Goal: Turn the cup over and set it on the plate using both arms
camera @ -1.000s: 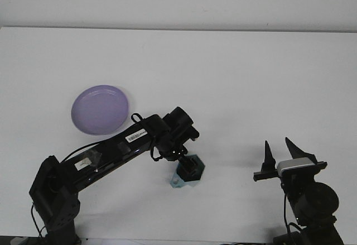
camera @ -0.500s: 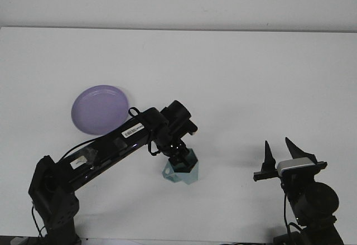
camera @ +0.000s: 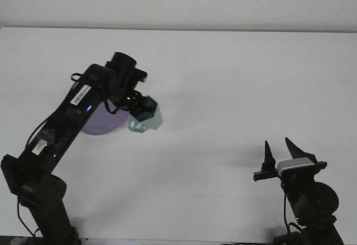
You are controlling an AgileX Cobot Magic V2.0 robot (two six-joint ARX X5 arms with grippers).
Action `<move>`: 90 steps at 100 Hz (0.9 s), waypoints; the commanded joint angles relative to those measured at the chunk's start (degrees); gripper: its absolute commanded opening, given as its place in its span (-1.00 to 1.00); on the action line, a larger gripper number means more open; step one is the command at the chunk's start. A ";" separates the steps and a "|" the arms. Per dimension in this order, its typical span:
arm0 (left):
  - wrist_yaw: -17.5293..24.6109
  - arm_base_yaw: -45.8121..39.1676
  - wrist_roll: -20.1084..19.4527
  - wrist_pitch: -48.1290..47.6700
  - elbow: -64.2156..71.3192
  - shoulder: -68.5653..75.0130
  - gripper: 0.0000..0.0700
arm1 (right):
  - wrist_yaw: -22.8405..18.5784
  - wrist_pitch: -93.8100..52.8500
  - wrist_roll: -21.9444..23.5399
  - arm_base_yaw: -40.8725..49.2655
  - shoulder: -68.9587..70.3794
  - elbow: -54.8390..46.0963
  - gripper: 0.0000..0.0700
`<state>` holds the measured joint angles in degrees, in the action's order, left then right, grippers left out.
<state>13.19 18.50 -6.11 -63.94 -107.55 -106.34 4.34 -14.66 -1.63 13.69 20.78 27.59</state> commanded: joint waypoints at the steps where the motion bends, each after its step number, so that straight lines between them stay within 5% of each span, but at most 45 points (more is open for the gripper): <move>1: -0.33 -3.37 -0.31 -1.14 -1.81 -1.14 -0.97 | 0.22 0.61 0.81 0.04 0.28 -0.11 0.06; 44: -2.93 -21.11 -0.48 0.04 -1.79 -2.16 -0.97 | 0.17 0.68 0.81 0.07 0.28 -0.11 0.06; 90: -4.90 -22.71 -0.46 3.02 -1.79 -12.20 -0.97 | 0.17 0.55 0.79 0.07 0.28 -0.11 0.06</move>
<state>8.64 -4.23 -6.11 -60.99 -107.85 -117.67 4.34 -14.61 -1.63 13.69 20.78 27.59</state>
